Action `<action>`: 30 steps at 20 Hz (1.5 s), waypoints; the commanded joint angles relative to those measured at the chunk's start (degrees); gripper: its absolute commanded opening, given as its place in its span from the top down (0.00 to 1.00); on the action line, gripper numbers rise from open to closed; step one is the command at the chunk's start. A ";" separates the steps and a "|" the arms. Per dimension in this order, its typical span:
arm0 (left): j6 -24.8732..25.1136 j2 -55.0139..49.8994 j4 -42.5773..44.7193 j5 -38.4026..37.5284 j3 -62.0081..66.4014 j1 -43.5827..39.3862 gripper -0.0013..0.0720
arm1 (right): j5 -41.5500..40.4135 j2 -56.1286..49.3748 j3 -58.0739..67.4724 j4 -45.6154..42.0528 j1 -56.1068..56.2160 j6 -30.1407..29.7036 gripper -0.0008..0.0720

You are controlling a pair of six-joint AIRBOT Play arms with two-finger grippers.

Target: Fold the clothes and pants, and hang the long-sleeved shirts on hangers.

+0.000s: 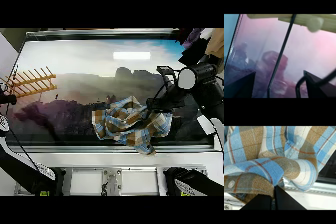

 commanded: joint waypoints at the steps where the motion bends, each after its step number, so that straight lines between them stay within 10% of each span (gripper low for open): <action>1: 0.04 -2.38 -0.70 2.19 1.05 0.39 0.09 | 0.00 0.00 -0.02 0.00 0.02 0.00 0.96; 7: -1.01 -4.52 -0.74 3.02 1.03 0.39 0.09 | 0.00 0.00 -0.02 0.00 0.02 0.00 0.96; 13: -1.38 -4.48 -0.66 3.23 1.05 -0.79 0.34 | 0.00 -0.02 -0.02 0.02 0.04 0.00 0.96; 15: -1.42 -4.48 -0.61 2.99 1.05 -1.29 0.65 | 0.00 -0.02 -0.02 0.02 0.02 0.00 0.96; 18: -1.49 -4.48 -0.61 2.95 1.05 -1.66 0.66 | 0.00 -0.02 -0.02 0.02 0.00 0.00 0.96; 20: -1.46 -4.46 -0.55 2.29 1.05 -1.95 0.97 | 0.00 0.00 -0.02 0.02 -0.02 0.00 0.96; 30: -1.40 5.90 -0.70 -1.38 1.03 -2.69 0.97 | 0.00 -0.02 -0.02 0.02 0.00 0.00 0.96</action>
